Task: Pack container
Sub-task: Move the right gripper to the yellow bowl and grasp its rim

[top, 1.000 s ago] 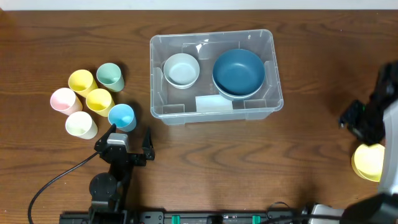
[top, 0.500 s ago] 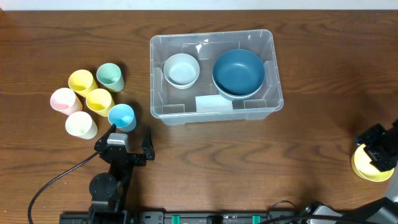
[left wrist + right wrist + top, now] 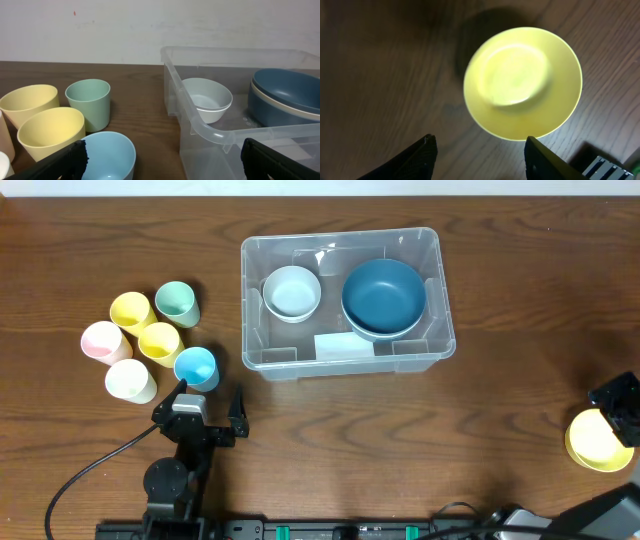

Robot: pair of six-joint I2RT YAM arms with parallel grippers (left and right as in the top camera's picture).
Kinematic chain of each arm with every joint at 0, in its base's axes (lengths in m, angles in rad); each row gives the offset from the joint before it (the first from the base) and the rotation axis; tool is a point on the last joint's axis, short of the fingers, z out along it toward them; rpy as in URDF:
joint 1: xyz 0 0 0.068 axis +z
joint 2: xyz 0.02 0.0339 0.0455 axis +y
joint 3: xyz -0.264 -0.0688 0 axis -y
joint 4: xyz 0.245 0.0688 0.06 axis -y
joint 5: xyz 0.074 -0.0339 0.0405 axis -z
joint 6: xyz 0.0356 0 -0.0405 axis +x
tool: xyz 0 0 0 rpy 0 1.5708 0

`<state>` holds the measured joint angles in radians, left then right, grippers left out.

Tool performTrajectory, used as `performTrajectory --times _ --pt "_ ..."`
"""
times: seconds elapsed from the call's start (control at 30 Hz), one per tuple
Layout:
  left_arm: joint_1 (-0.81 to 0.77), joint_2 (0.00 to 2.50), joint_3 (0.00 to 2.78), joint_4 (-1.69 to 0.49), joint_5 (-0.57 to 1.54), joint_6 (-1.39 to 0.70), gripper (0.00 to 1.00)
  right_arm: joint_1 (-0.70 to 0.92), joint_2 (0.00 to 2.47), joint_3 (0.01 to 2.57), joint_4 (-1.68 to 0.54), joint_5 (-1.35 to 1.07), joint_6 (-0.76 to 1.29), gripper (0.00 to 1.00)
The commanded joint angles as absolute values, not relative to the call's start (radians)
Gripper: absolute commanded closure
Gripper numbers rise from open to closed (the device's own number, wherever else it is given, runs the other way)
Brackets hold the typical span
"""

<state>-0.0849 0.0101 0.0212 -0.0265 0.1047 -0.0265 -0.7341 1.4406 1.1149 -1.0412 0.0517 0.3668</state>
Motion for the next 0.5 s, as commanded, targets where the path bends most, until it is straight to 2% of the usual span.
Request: performTrajectory --times 0.0,0.47 --pt "-0.079 0.004 0.004 -0.059 0.12 -0.031 0.02 -0.739 1.488 1.109 -1.031 0.084 0.392 0.42" --pt "-0.079 0.004 0.004 -0.059 0.12 -0.031 0.02 -0.739 1.673 1.109 -0.955 0.061 0.392 0.46"
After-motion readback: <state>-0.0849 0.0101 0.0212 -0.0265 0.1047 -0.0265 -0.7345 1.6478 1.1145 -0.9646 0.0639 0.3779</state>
